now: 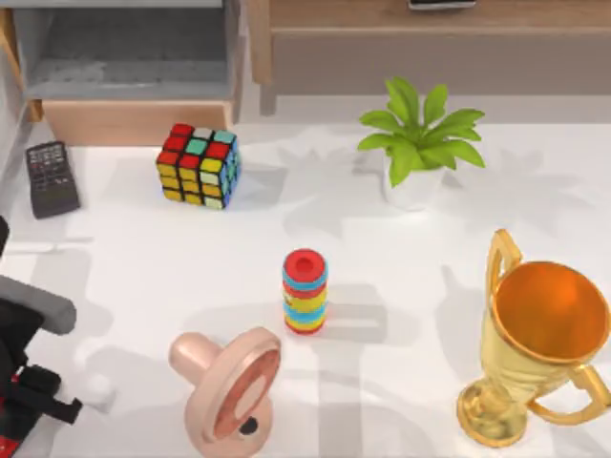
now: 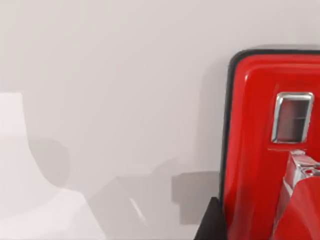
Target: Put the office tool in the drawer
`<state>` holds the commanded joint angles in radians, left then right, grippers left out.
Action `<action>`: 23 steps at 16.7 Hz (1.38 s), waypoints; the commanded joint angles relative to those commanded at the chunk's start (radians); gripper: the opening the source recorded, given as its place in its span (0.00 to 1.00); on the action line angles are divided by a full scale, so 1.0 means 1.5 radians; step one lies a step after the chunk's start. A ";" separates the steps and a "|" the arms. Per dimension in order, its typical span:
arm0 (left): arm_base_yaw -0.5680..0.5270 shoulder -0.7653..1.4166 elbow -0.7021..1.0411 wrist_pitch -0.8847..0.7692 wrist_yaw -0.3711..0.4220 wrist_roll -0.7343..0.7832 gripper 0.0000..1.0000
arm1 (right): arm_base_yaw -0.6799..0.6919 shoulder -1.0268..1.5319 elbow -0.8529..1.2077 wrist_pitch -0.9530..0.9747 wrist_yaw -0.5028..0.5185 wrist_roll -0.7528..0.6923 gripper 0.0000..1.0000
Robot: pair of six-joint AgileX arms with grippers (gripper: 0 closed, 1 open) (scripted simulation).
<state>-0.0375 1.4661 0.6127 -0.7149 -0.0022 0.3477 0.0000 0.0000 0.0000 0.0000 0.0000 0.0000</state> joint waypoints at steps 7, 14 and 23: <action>-0.001 -0.034 0.037 -0.078 0.000 -0.001 0.00 | 0.000 0.000 0.000 0.000 0.000 0.000 1.00; -0.001 -0.047 0.049 -0.099 0.000 -0.001 0.00 | 0.000 0.000 0.000 0.000 0.000 0.000 1.00; 0.067 0.010 0.345 -0.023 -0.007 0.006 0.00 | 0.000 0.000 0.000 0.000 0.000 0.000 1.00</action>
<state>0.0626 1.4818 1.1301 -0.7489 -0.0129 0.3565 0.0000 0.0000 0.0000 0.0000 0.0000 0.0000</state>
